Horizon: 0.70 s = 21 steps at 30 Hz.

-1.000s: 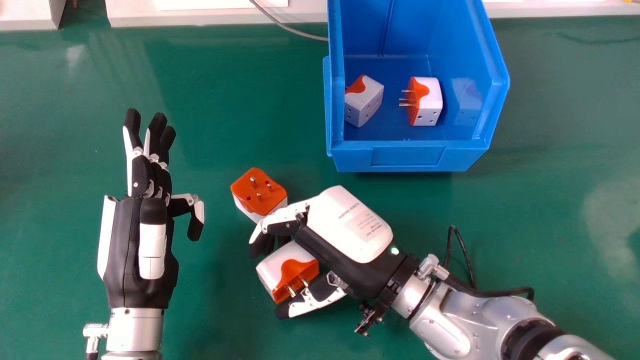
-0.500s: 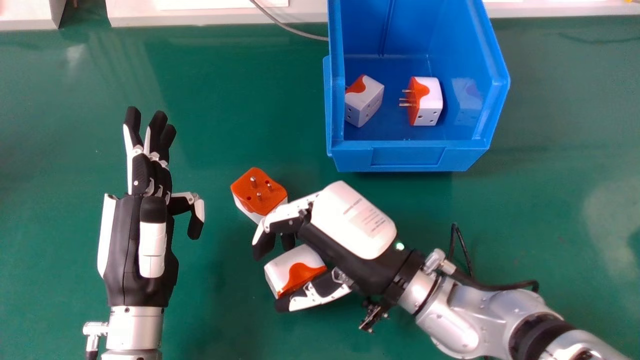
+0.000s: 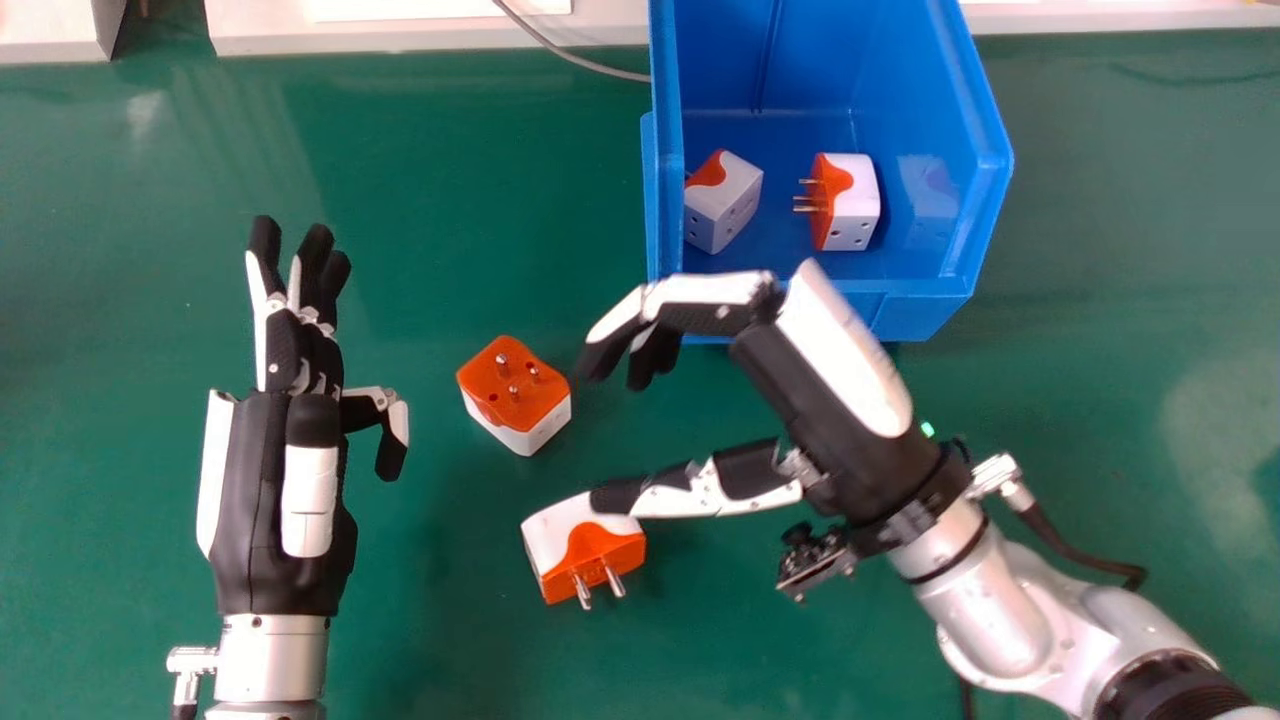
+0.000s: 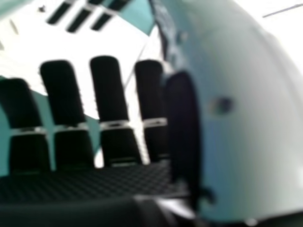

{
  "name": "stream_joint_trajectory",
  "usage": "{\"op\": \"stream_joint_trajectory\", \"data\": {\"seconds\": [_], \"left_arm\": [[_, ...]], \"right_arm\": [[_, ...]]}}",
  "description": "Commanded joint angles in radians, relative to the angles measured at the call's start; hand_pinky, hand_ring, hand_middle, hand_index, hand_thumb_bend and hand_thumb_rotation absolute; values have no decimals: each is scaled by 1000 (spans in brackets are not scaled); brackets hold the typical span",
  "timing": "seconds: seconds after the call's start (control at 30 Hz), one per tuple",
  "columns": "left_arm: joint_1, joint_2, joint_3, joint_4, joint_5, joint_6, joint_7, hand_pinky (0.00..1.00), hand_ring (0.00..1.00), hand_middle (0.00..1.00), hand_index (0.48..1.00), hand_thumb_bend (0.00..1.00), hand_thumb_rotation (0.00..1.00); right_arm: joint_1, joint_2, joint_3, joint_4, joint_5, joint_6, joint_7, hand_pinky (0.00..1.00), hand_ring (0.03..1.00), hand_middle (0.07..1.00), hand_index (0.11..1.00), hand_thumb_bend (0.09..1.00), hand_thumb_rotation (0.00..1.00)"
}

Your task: Pick all objects and put in blue box

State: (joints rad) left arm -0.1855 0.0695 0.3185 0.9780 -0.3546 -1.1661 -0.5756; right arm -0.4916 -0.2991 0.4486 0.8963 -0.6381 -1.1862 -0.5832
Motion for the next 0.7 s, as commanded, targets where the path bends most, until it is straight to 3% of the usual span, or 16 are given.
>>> {"op": "stream_joint_trajectory", "data": {"seconds": [0.0,0.23,0.4,0.5,0.67], "left_arm": [[-4,8,-5,-1,4,-18,0,0,1000,1000,1000,1000,936],[-1,10,-4,-9,-13,-12,-18,0,1000,1000,1000,1000,937],[2,10,-4,-12,-14,-13,-18,0,1000,1000,1000,1000,937],[4,10,-4,-15,-17,-11,-20,0,1000,1000,1000,1000,937],[0,14,-2,-13,-17,-12,-17,0,1000,1000,1000,1000,937]], "right_arm": [[3,3,-27,-24,6,-22,9,364,392,506,528,515,0],[-11,9,-34,12,-20,-13,39,353,387,506,532,513,0],[-12,-21,-34,45,8,2,157,361,391,509,526,514,0],[1,-50,-37,40,32,20,254,458,530,620,635,742,90],[35,-74,-50,19,82,40,362,641,748,797,814,934,270]]}}
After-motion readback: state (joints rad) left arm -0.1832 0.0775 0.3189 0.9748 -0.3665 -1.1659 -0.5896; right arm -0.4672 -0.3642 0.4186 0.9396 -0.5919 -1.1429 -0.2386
